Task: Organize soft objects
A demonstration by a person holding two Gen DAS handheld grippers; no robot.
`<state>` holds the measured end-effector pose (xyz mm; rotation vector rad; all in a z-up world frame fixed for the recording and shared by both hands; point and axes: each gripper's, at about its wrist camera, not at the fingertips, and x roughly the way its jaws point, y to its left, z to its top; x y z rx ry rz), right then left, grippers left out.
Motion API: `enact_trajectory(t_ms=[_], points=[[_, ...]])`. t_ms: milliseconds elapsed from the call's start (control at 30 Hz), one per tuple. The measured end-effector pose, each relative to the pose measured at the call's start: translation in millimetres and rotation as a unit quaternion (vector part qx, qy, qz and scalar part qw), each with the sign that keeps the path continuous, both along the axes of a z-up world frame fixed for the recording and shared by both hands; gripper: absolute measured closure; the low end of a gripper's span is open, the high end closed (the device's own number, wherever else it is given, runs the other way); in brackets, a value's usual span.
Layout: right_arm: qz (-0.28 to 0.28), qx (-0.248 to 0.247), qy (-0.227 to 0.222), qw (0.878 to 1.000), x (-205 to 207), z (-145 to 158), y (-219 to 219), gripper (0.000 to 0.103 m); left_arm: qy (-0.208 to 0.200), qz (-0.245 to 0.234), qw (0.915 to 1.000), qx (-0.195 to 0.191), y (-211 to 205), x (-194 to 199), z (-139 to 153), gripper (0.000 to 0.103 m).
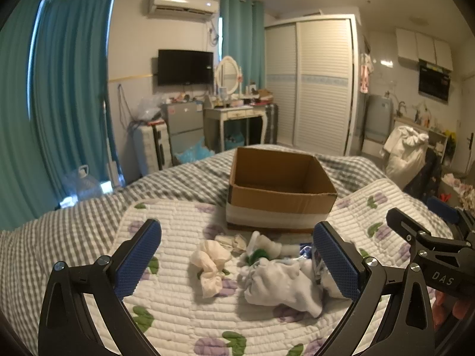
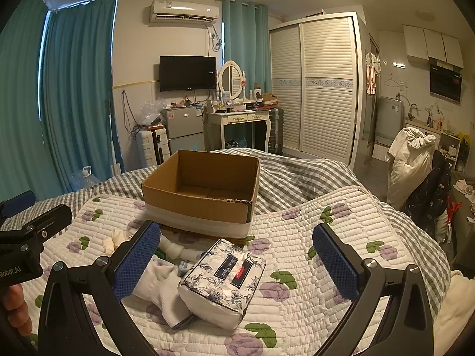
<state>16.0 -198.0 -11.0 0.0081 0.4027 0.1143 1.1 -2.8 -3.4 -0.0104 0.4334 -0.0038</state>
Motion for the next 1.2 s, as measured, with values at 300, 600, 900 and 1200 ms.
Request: enact_trajectory(t_ms=[300, 600, 900, 1200], points=[[0.000, -0.001, 0.000, 1.000, 0.6, -0.1, 0.2, 0.000, 0.001, -0.001, 1.0000, -0.001, 2.6, -1.0, -1.9, 0.000], [0.000, -0.002, 0.000, 1.000, 0.4, -0.2, 0.6, 0.000, 0.001, -0.001, 1.0000, -0.002, 2.5, -0.7, -1.4, 0.000], [0.000, -0.002, 0.001, 1.000, 0.6, -0.4, 0.9, 0.000, 0.000, -0.001, 1.0000, -0.001, 2.3, -0.8, -0.3, 0.000], [0.000, -0.003, 0.001, 1.000, 0.7, -0.3, 1.2, 0.000, 0.000, -0.001, 1.0000, -0.001, 2.1, -0.9, -0.3, 0.000]])
